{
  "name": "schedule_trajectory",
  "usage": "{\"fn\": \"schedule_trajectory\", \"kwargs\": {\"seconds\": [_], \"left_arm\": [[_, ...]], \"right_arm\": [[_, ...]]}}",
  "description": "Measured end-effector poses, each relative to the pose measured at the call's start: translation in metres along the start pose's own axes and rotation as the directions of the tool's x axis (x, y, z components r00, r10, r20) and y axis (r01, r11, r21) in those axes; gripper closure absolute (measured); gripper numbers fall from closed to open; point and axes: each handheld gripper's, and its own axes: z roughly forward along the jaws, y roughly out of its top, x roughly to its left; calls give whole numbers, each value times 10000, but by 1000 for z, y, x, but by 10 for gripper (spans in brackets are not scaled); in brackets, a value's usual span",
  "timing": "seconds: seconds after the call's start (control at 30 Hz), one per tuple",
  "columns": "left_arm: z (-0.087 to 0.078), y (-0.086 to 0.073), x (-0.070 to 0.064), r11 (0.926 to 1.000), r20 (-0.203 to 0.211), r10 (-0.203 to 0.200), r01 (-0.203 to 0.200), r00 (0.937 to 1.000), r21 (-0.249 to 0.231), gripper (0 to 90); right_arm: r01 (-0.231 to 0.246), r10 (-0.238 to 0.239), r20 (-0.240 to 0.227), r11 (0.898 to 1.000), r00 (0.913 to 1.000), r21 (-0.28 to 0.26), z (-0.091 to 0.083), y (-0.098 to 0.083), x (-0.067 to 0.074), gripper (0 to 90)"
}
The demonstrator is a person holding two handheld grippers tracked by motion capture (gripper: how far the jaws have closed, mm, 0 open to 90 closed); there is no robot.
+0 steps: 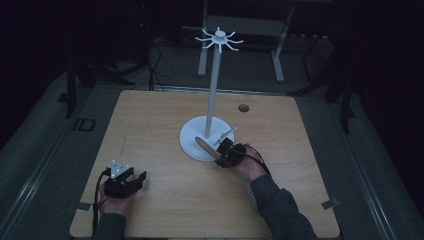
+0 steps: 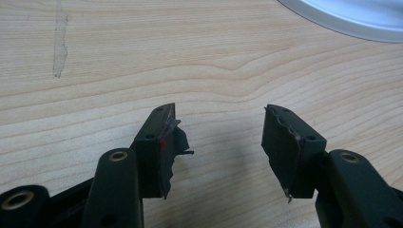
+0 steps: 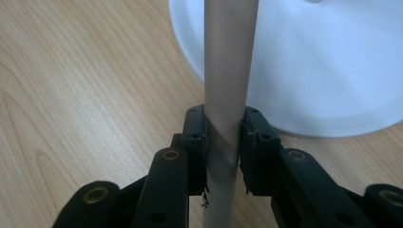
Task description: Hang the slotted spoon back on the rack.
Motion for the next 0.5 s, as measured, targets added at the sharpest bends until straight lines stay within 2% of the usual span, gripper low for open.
{"fn": "schedule_trajectory", "kwargs": {"seconds": [0.3, 0.5], "left_arm": [[0, -1, 0, 10000, -43, -9, 9, 10000, -21, 462], [-1, 0, 1, 9999, -22, -65, 65, 10000, -94, 462]], "right_arm": [[-169, 181, 208, 9982, 9996, -581, -12, -1, -4, 739], [-496, 559, 452, 9904, 9974, -1287, -23, -2, -10, 739]]}}
